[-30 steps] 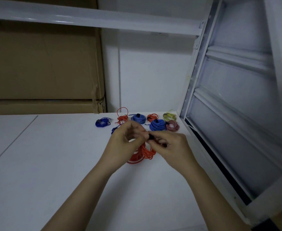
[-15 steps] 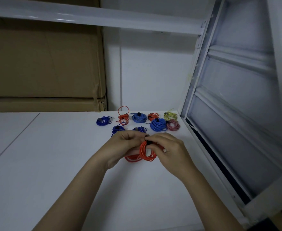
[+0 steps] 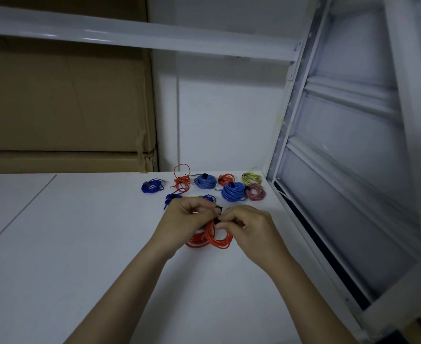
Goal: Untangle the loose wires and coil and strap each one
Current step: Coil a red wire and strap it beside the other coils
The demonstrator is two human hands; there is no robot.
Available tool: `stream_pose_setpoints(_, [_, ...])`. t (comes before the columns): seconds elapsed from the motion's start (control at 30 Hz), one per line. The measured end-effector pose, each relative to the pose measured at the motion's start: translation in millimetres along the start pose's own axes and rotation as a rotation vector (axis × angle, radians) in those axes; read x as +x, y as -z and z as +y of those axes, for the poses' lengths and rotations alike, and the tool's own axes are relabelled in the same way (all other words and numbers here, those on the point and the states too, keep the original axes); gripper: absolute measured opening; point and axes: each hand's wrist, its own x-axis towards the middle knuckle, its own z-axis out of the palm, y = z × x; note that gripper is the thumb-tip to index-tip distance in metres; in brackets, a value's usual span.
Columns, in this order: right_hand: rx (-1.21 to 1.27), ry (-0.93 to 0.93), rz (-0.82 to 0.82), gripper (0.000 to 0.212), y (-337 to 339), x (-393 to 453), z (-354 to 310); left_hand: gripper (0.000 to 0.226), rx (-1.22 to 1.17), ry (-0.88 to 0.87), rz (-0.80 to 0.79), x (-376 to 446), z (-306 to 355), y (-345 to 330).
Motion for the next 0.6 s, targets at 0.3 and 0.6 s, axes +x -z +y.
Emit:
stream_pose_setpoints(0.3, [0.156, -0.231, 0.031, 0.036, -0.4, 1.9, -2.9, 0.014, 0.006, -0.029, -0.084, -5.2, -0.1, -0.3])
stream_pose_setpoints(0.6, [0.064, -0.016, 0.160, 0.026, -1.6, -4.5, 3.1, 0.014, -0.142, 0.076, -0.059, 4.1, -4.0, -4.5])
